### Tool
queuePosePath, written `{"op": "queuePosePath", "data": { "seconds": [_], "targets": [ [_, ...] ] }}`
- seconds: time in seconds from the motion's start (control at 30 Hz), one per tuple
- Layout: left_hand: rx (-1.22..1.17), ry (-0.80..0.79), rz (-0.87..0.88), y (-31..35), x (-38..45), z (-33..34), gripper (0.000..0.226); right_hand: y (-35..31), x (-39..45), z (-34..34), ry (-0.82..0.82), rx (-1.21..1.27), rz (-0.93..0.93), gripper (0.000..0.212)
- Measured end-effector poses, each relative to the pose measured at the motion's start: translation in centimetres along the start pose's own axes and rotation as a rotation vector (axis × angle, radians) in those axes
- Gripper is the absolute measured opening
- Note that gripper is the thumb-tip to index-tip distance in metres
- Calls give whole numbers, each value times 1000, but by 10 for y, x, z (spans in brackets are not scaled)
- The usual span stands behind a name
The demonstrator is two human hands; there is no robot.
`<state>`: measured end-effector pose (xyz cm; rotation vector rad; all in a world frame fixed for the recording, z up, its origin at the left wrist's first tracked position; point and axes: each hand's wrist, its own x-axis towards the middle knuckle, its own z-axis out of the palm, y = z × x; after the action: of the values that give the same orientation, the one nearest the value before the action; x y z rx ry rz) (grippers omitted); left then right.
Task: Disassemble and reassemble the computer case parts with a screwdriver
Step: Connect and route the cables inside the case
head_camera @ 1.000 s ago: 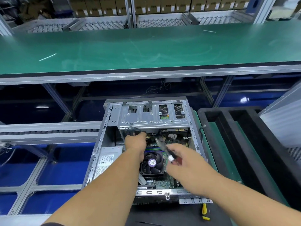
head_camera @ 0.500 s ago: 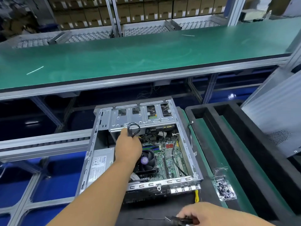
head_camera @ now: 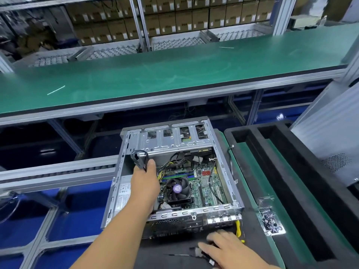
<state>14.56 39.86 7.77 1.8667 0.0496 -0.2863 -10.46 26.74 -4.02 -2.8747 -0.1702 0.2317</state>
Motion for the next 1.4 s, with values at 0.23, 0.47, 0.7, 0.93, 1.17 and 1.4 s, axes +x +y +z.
{"op": "queuePosePath", "data": {
  "seconds": [0.23,0.47,0.7,0.93,1.17,1.4],
  "targets": [
    [55,10,173,5,-4,-2,14,-31,-3,-76,226,371,11,22],
    [56,-155,192,8,-52,13,21,-45,53,-156,564,500,230,63],
    [151,-312,223,10,-72,6,28,-21,92,-160,278,437,374,8],
    [-444,-339,-126,13,-92,-7,17,2,101,-150,489,988,519,15],
    [-716,-830,-368,0,-100,-52,22,18,122,-182,502,1414,403,14],
    [-255,-1025,-326,-55,-97,-70,13,32,131,-191,473,1162,539,20]
  ]
}}
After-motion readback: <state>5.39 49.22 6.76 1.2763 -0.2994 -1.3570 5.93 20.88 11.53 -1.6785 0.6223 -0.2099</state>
